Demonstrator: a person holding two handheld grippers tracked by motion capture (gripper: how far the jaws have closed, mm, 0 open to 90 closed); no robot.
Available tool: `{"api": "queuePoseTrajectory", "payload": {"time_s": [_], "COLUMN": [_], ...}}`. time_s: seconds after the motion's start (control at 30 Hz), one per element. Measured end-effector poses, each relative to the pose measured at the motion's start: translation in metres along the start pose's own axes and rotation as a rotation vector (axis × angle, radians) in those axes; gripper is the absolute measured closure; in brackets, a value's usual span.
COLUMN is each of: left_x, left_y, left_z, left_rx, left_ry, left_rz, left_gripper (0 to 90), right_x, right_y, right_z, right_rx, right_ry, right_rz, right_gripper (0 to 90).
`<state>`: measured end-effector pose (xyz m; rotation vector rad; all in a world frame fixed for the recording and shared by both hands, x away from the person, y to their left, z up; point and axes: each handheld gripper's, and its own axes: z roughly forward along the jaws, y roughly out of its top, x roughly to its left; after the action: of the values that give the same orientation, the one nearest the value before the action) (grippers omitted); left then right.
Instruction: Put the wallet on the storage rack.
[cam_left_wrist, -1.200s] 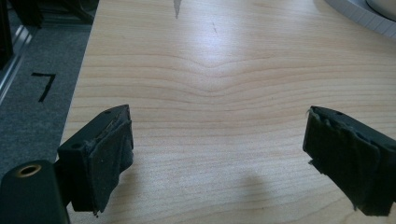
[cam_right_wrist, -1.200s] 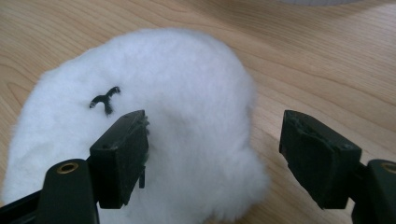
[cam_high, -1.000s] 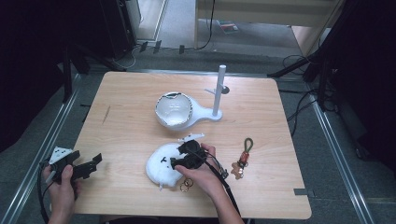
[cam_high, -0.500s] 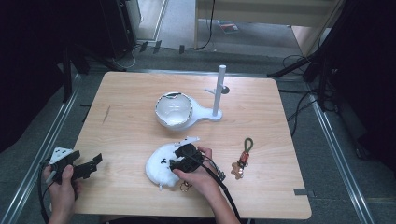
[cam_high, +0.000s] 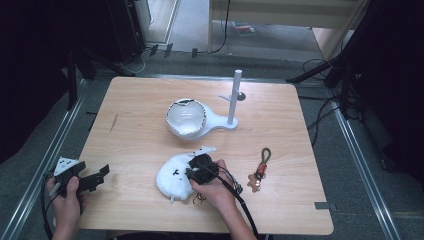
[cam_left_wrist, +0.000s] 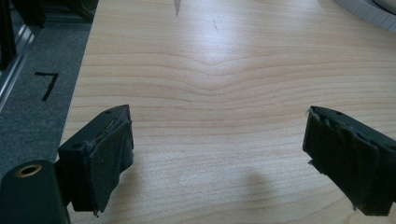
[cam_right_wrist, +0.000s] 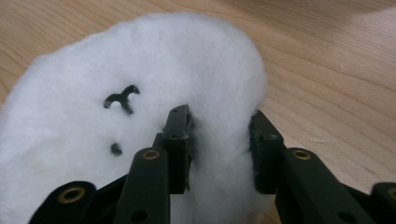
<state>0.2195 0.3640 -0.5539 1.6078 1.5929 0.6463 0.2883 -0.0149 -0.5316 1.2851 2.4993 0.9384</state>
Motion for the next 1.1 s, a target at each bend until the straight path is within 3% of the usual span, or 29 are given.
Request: {"api": "queuePoseTrajectory", "payload": {"time_s": [0.17,0.3,0.4,0.63,0.83,1.1], "left_x": [0.0,0.0,0.001,0.001,0.001,0.001], "left_y": [0.0,0.0,0.0,0.0,0.0,0.0], "left_z": [0.0,0.0,0.0,0.0,0.0,0.0], "left_rx": [0.001,0.005,0.006,0.005,0.006,0.005], "left_ry": [-0.001,-0.003,-0.005,-0.005,-0.005,-0.004], "left_rz": [-0.003,-0.002,-0.005,-0.007,-0.009,-0.01], "left_gripper": [9.4,9.4,9.4,9.4,9.4,9.4], "right_x": [0.0,-0.005,-0.004,-0.003,-0.001,0.0], "right_y": [-0.002,-0.005,-0.005,-0.006,-0.004,0.004], "right_z": [0.0,-0.002,-0.005,-0.013,-0.03,-0.06], "right_rx": [-0.028,-0.057,-0.059,-0.096,-0.145,-0.254], "right_ry": [-0.011,0.02,0.011,0.023,0.03,0.012], "right_rz": [-0.01,-0.021,-0.047,-0.042,-0.05,-0.05], "right_gripper": [75.4,78.8,80.3,81.5,81.8,81.9]}}
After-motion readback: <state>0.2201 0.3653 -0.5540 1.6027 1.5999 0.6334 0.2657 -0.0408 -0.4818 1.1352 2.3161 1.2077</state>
